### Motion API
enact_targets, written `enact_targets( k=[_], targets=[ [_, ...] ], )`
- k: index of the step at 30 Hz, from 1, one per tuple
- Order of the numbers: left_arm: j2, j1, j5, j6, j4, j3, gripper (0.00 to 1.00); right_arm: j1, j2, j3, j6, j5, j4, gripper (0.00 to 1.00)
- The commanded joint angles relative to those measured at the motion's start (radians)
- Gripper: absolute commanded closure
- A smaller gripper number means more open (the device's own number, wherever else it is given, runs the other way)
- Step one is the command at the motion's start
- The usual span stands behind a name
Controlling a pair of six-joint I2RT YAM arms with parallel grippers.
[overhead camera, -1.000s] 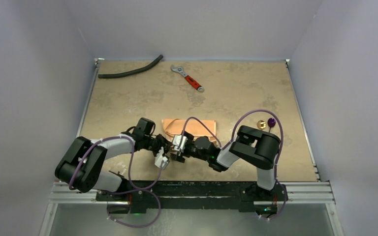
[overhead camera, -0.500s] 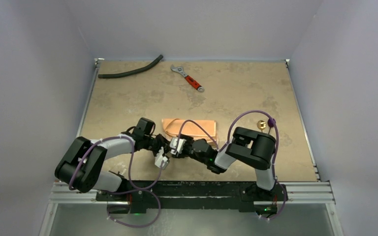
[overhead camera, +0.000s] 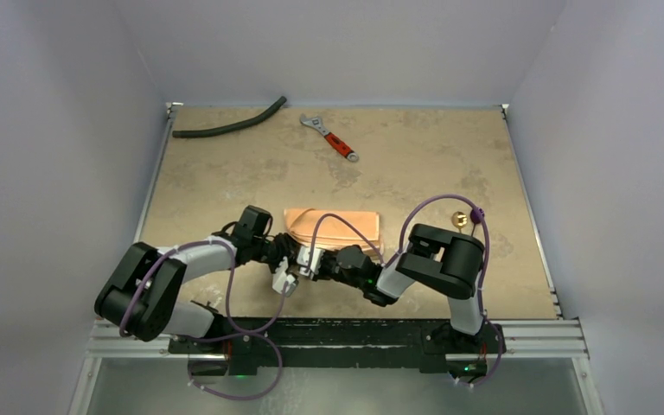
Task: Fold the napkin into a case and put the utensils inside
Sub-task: Pick up the 2/3-rectangle-folded napkin at the center of the board.
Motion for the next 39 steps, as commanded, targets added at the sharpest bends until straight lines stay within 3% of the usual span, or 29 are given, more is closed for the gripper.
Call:
enact_targets(
  k=[1, 12, 18, 20, 23, 27, 30, 35, 39],
  targets=[
    [-0.028, -0.005, 0.010, -0.004, -0.014, 0.012, 0.69, 0.013, -0.013, 0.006, 0.032, -0.058, -0.008, 1.00],
    [-0.139, 0.057, -0.018, -0.061, -0.223, 0.067, 0.61, 0.027, -0.013, 0.002, 0.103, -0.069, -0.008, 1.00],
    [-0.220, 0.062, -0.102, -0.128, -0.271, 0.055, 0.45, 0.027, -0.010, -0.008, 0.140, -0.063, 0.025, 1.00],
    [-0.240, 0.064, -0.137, -0.150, -0.295, 0.067, 0.45, 0.026, -0.015, -0.017, 0.150, -0.063, 0.044, 1.00],
    [-0.227, 0.066, -0.211, -0.194, -0.306, 0.098, 0.56, 0.025, -0.031, -0.037, 0.168, -0.063, 0.077, 1.00],
    [-0.148, 0.078, -0.308, -0.570, -0.084, 0.164, 0.59, 0.027, -0.026, -0.045, 0.206, -0.076, 0.114, 1.00],
    [-0.070, 0.086, -0.315, -0.809, -0.116, 0.289, 0.59, 0.026, -0.022, -0.052, 0.231, -0.088, 0.142, 1.00],
    [-0.060, 0.079, -0.250, -0.991, -0.056, 0.322, 0.58, 0.026, -0.015, -0.067, 0.275, -0.113, 0.169, 1.00],
    [-0.068, 0.049, -0.231, -1.012, -0.024, 0.286, 0.58, 0.024, -0.015, -0.076, 0.307, -0.109, 0.180, 1.00]
  ],
)
